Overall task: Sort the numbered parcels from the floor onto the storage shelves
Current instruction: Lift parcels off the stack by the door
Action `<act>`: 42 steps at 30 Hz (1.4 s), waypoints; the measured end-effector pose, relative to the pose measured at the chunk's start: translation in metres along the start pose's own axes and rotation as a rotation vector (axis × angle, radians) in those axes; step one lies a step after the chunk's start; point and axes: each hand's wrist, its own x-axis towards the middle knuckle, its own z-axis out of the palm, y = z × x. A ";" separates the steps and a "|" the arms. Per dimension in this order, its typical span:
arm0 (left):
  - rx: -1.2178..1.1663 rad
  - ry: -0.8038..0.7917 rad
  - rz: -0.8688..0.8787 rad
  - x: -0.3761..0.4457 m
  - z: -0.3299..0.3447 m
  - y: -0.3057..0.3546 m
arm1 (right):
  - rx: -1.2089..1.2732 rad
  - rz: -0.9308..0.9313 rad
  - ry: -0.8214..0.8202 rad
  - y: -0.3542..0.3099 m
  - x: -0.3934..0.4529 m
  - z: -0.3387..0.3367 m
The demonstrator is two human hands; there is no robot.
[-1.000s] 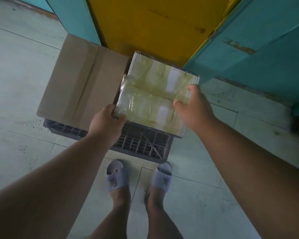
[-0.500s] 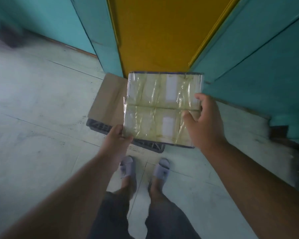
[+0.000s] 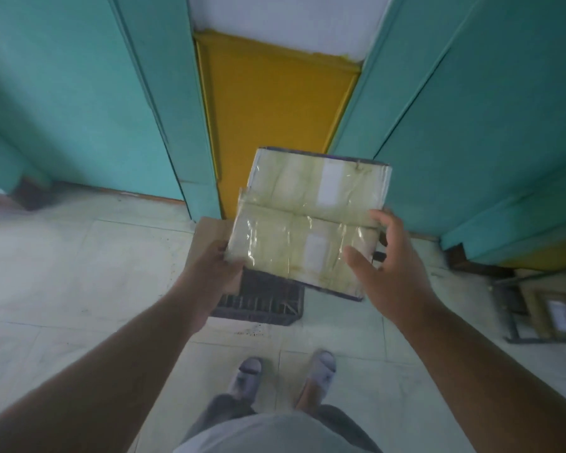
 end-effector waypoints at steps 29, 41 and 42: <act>-0.133 -0.688 0.517 -0.188 0.433 0.113 | 0.794 0.543 0.609 0.244 -0.345 -0.343; 0.109 -0.690 0.548 -0.160 0.656 0.174 | 0.763 0.556 0.675 0.387 -0.385 -0.442; 0.117 -0.726 0.528 -0.161 0.684 0.181 | 0.770 0.557 0.715 0.398 -0.391 -0.454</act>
